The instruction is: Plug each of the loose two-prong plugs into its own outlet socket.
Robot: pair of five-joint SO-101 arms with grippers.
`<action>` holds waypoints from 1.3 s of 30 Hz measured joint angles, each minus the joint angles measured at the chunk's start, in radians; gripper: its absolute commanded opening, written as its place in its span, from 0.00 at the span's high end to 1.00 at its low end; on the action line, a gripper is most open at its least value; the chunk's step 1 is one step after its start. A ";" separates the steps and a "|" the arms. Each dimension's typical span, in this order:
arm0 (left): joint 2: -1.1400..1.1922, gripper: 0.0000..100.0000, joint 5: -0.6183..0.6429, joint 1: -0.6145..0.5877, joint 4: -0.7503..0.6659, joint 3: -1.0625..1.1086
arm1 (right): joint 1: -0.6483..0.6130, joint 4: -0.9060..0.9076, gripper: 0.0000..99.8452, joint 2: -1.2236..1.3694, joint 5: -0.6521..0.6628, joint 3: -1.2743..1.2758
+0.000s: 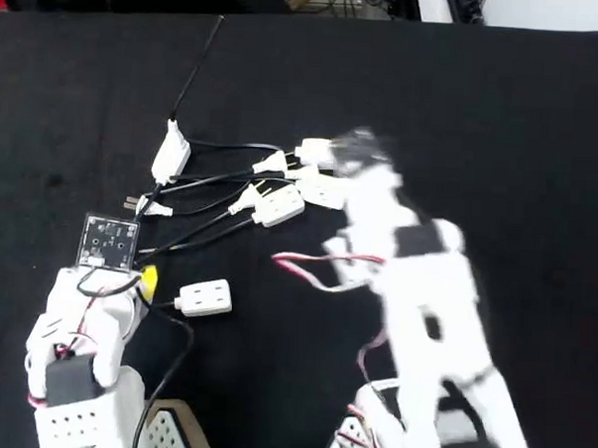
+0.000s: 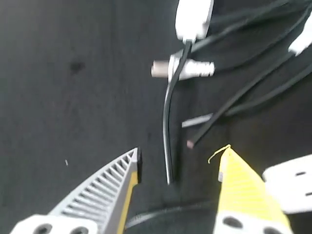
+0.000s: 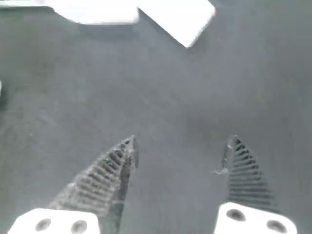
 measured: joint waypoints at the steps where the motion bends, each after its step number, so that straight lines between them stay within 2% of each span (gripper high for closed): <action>1: 0.000 0.74 0.000 -0.012 0.002 0.014 | -0.055 -0.025 0.72 0.057 0.037 -0.023; 5: -0.005 0.74 -0.052 -0.041 0.003 0.069 | -0.216 -0.092 0.72 0.287 0.292 -0.132; 8: 0.000 0.74 -0.127 -0.041 0.003 0.123 | -0.253 -0.121 0.72 0.451 0.489 -0.252; 10: -0.002 0.74 -0.157 -0.041 0.003 0.126 | -0.264 -0.147 0.72 0.555 0.574 -0.341; 18: -0.002 0.74 -0.176 -0.041 0.003 0.130 | -0.339 -0.180 0.72 0.898 0.623 -0.661; 28: -0.002 0.74 -0.180 -0.041 0.003 0.133 | -0.338 -0.180 0.73 1.143 0.631 -0.934; 35: -0.002 0.74 -0.180 -0.041 0.003 0.133 | -0.325 -0.124 0.89 1.171 0.727 -0.968; 39: -0.002 0.74 -0.180 -0.041 0.003 0.133 | -0.310 -0.103 0.94 1.171 0.743 -0.984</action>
